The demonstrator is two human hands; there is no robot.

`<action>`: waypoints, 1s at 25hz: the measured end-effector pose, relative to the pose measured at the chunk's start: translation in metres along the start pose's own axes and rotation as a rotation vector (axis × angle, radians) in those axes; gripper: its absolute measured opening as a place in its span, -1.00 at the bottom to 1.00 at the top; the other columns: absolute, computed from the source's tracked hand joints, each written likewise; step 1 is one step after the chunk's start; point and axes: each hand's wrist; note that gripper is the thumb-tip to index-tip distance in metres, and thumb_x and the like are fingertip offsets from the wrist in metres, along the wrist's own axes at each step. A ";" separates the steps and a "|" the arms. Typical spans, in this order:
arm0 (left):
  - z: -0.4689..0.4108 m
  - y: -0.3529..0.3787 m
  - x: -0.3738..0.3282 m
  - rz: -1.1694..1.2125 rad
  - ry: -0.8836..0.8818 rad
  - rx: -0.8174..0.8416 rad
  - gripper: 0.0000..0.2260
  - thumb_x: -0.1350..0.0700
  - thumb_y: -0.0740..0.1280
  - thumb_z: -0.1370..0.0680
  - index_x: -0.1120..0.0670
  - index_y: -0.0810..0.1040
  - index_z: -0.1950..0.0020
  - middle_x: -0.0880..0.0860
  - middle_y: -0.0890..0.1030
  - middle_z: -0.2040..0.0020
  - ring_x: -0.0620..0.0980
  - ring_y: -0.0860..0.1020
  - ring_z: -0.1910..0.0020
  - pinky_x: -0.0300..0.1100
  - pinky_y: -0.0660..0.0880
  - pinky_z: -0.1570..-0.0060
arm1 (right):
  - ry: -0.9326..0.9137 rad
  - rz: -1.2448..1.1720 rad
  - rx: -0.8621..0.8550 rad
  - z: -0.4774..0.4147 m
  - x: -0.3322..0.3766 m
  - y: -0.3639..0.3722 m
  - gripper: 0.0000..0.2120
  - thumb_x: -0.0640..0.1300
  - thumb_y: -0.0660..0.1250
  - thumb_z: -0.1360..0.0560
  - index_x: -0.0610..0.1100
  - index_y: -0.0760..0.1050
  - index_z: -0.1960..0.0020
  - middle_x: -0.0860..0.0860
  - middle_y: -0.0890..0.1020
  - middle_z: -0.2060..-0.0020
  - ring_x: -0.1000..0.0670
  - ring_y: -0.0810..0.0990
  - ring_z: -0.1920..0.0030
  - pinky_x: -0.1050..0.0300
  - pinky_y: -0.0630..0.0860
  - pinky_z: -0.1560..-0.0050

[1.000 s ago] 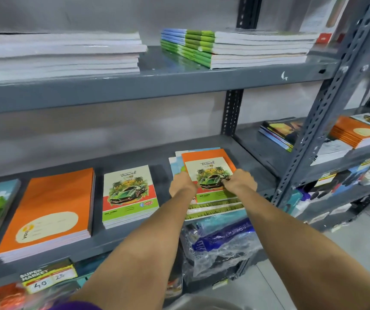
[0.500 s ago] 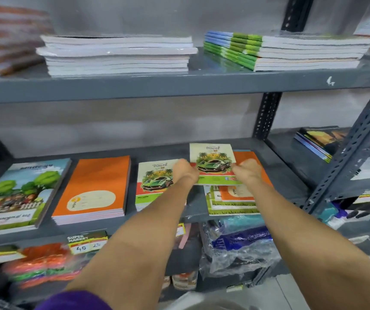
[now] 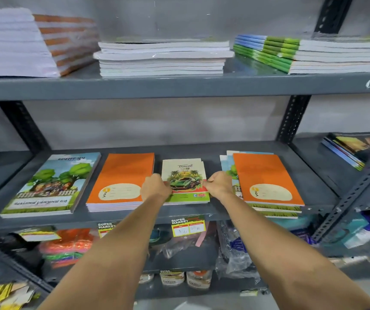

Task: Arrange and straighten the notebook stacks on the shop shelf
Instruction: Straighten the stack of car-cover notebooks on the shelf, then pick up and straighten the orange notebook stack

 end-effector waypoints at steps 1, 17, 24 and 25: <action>0.001 0.001 0.002 -0.019 0.009 -0.007 -0.79 0.00 0.35 -0.52 0.16 0.55 0.11 0.10 0.63 0.17 0.07 0.59 0.22 -0.11 0.58 0.22 | -0.006 0.006 0.003 0.001 0.000 0.003 -0.68 -0.01 0.43 -0.45 -0.26 0.63 0.30 -0.12 0.65 0.37 -0.06 0.63 0.26 0.13 0.52 0.19; 0.052 0.077 -0.156 -0.080 0.366 0.283 -0.86 0.09 0.36 -0.42 0.12 0.55 0.08 0.07 0.59 0.13 0.11 0.62 0.10 -0.12 0.51 0.22 | 0.440 0.348 -0.267 -0.006 -0.141 -0.114 -0.57 -0.01 0.30 -0.51 -0.24 0.44 -0.28 -0.17 0.40 -0.30 -0.20 0.34 -0.32 -0.10 0.39 -0.22; 0.051 0.114 -0.192 0.293 0.115 0.390 -0.88 0.08 0.29 -0.49 0.09 0.52 0.21 0.09 0.67 0.10 0.03 0.62 0.27 -0.16 0.57 0.27 | 0.493 0.179 -0.307 -0.013 -0.178 -0.128 -0.70 -0.02 0.21 -0.56 -0.25 0.53 -0.07 -0.22 0.58 -0.10 -0.24 0.54 -0.12 -0.14 0.45 -0.21; 0.052 0.116 -0.196 0.354 0.074 0.407 -0.85 0.08 0.26 -0.52 0.11 0.52 0.20 0.11 0.67 0.07 0.05 0.64 0.27 -0.15 0.58 0.26 | 0.479 0.177 -0.366 -0.015 -0.179 -0.130 -0.72 -0.08 0.21 -0.56 -0.27 0.52 -0.09 -0.23 0.56 -0.12 -0.25 0.53 -0.12 -0.13 0.45 -0.21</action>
Point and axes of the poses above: each hand's wrist, its own z-axis away from the middle knuckle, its own y-axis out of the palm, x = y × z
